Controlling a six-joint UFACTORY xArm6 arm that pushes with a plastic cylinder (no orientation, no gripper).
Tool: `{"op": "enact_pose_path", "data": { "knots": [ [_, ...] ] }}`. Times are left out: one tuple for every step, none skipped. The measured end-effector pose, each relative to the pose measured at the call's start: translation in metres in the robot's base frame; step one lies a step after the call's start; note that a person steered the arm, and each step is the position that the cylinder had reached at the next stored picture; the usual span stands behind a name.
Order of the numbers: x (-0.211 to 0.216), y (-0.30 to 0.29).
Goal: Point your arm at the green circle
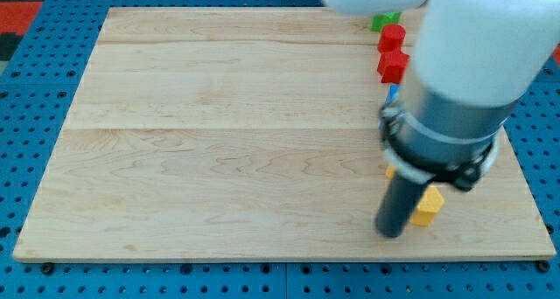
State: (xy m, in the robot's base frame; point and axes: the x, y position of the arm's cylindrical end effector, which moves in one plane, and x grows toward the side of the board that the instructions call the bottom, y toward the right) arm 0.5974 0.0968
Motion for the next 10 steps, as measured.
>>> {"op": "enact_pose_path", "data": {
  "knots": [
    [-0.004, -0.044],
    [-0.005, -0.044],
    [-0.070, -0.043],
    [-0.165, -0.037],
    [-0.213, -0.036],
    [-0.216, -0.036],
    [-0.268, -0.037],
    [-0.301, -0.040],
    [-0.301, -0.040],
    [-0.302, -0.040]
  ]
}}
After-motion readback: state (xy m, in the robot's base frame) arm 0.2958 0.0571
